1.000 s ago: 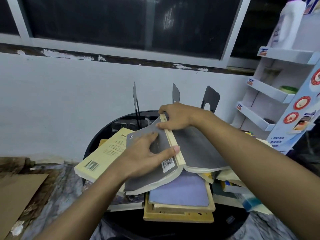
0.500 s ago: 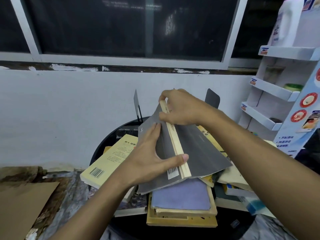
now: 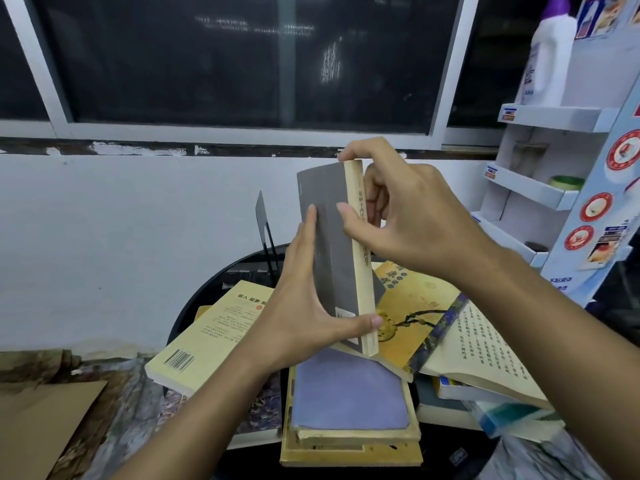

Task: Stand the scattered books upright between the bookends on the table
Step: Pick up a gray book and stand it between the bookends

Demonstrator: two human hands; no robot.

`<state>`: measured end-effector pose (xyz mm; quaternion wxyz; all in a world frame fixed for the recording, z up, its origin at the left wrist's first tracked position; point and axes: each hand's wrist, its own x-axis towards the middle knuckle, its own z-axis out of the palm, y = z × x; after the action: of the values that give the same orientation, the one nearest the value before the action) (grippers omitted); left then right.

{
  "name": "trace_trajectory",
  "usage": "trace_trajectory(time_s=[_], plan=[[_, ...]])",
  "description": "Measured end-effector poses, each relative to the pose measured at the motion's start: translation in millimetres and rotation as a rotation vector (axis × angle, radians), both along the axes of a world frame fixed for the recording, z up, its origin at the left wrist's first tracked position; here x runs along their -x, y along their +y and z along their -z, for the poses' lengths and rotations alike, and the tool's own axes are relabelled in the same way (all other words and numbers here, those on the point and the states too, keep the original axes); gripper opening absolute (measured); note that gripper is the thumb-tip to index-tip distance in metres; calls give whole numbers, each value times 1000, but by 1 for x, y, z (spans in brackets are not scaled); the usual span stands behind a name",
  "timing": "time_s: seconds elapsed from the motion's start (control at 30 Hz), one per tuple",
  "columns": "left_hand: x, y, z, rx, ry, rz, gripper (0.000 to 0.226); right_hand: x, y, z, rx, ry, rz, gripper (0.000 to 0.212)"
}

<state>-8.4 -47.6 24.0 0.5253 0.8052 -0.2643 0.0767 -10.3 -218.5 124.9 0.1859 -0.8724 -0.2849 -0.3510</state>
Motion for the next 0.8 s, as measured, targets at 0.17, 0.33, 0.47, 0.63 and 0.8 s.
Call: trace_trajectory(time_s=[0.17,0.33,0.47,0.63,0.8], plan=[[-1,0,6,2,-27,11,143,10,2,-2,-3,75,69,48],[-3,1,8,10,-57,27,142,6,15,-8,-4,149,168,50],[-6,2,7,26,-61,39,140,0,24,-15,33,122,208,50],[-16,11,-1,-11,-38,73,138,-10,28,-23,-25,102,188,36],[-42,39,-14,-48,-33,20,117,-28,28,-38,-33,62,206,29]])
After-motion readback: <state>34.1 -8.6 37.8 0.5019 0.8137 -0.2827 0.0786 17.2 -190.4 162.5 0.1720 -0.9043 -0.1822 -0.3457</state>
